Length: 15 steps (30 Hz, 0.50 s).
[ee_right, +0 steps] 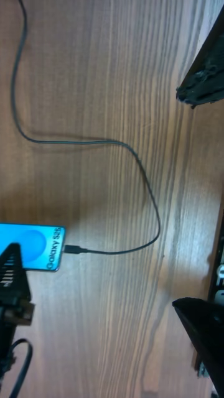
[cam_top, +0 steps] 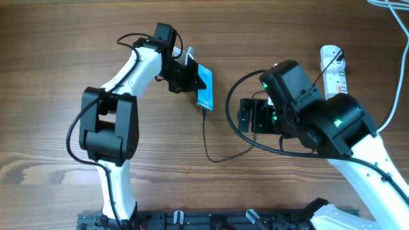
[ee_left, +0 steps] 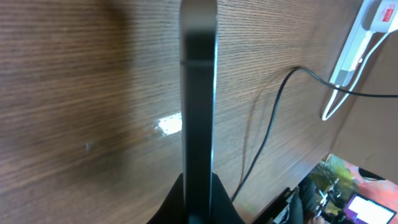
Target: Plug charger to phone and switch on socket
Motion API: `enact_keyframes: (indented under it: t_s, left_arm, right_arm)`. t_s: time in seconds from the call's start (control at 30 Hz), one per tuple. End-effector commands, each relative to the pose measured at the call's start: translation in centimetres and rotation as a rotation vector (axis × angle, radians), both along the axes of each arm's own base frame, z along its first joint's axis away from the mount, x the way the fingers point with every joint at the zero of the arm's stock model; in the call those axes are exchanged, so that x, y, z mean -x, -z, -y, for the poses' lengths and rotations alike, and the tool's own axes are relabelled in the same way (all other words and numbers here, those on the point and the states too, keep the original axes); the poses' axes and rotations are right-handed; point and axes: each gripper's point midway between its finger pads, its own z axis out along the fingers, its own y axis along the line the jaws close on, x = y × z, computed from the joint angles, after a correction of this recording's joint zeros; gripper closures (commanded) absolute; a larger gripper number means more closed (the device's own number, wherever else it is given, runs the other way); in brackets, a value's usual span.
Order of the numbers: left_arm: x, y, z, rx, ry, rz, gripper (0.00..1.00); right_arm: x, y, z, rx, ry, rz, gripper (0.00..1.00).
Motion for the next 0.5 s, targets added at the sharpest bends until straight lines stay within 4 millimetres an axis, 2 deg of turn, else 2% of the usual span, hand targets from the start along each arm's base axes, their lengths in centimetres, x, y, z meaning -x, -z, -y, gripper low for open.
enact_keyframes:
  t_s: [0.0,0.2,0.47]
  left_arm:
    - [-0.5,0.1,0.1,0.020,0.067,0.078,0.96]
    - [-1.4,0.8,0.3,0.014,0.069,0.115,0.96]
    - [-0.5,3.0,1.2,0.004,0.089,0.067,0.94]
  right_arm:
    - [-0.1,0.8,-0.2,0.001,-0.001,-0.018,0.00]
    - [-0.1,1.0,-0.2,0.006,-0.002,-0.023,0.00]
    - [-0.3,0.9,-0.3,0.002,-0.002,-0.017,0.00]
